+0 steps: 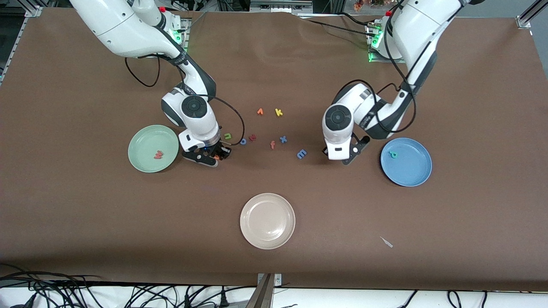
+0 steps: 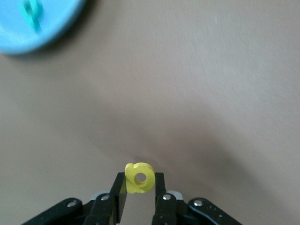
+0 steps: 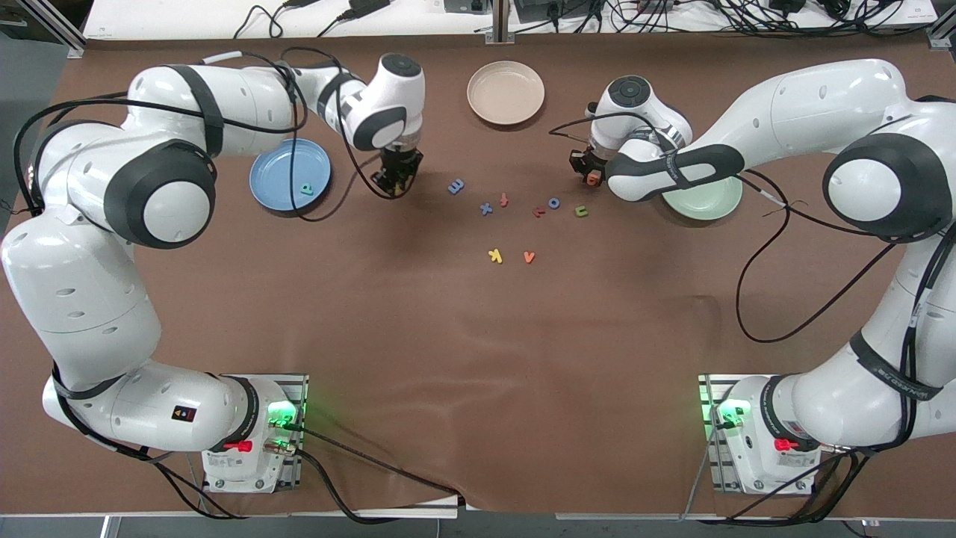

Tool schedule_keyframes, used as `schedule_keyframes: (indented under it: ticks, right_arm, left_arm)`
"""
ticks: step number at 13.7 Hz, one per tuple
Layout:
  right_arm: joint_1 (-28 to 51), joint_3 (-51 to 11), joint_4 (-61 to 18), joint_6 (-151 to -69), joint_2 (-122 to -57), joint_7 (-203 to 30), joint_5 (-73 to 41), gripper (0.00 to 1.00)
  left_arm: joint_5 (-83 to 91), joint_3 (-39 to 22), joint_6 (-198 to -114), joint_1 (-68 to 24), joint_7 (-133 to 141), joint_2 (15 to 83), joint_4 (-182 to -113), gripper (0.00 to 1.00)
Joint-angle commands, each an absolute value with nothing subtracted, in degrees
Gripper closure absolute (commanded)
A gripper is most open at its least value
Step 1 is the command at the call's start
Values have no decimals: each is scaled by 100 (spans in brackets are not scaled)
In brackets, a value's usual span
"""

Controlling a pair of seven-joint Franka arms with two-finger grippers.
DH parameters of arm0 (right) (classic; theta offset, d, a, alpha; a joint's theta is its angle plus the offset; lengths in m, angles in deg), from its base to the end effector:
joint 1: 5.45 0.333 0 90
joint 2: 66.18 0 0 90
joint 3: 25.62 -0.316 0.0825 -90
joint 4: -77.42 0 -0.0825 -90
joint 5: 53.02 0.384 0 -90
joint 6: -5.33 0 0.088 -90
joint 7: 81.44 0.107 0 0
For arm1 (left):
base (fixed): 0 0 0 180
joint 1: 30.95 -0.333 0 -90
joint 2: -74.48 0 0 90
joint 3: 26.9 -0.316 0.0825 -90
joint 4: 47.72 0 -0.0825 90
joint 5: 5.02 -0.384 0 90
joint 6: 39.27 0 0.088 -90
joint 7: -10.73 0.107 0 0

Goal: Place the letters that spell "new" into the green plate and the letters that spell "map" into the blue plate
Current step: 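Release D onto the blue plate while the right gripper releases 6 onto green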

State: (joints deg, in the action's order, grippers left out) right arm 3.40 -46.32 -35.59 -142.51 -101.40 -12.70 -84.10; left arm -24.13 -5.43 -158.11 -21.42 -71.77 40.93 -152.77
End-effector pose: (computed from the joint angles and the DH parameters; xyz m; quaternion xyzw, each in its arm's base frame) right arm 0.5320 0.3063 0.1758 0.9874 -0.1472 0.0572 0.0055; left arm 0.5383 -0.2922 0.2078 -0.9259 -0.3486 0.0556 0.1346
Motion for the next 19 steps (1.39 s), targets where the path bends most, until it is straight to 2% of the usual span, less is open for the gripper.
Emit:
schedule_keyframes:
  ticks: [1,6,9,10,11,12,13,15,16,19]
  right_arm:
    - [395,-4504,-3490,-14277,-10073,-1323,-8554,72]
    - [352,-4382,-3577,-13399,-9397,-2236,-8431,72]
    - [229,-4066,-4287,-13380,-8695,-3192,-8449,71]
    - [2,-4056,-4516,-13380,-8414,-3579,-8449,71]
    - [-287,-4056,-4779,-13398,-8150,-3983,-8457,70]
    - [-499,-4056,-5086,-13476,-7860,-4326,-8449,69]
    - [-640,-4056,-5455,-13660,-7631,-4512,-8449,65]
    - [-835,-4056,-6159,-14274,-7322,-4585,-8440,36]
    - [-844,-4056,-6223,-14346,-7304,-4524,-8440,22]
    - [-835,-4283,-6180,-14330,-7321,-4078,-8318,20]
  left_arm:
    - [-2348,-528,-14890,-2566,-5349,4012,-14863,100]
    - [-2400,-520,-14737,-3795,-2053,4100,-14862,100]
    - [-2348,-511,-14903,-4481,-119,4030,-14871,99]
    - [-2304,-511,-15096,-4605,191,3969,-14888,90]
    - [-2138,-511,-15193,-4641,308,3890,-14880,55]
    - [-2024,-511,-15203,-4624,335,3863,-14854,1]
    - [-1936,-502,-15195,-4572,257,3889,-14792,0]
    - [-1646,-484,-15133,-4536,282,3871,-14546,0]
    - [-1523,-432,-15142,-4510,248,3880,-14528,0]
    - [-1337,-195,-15229,-4064,230,3863,-14370,0]
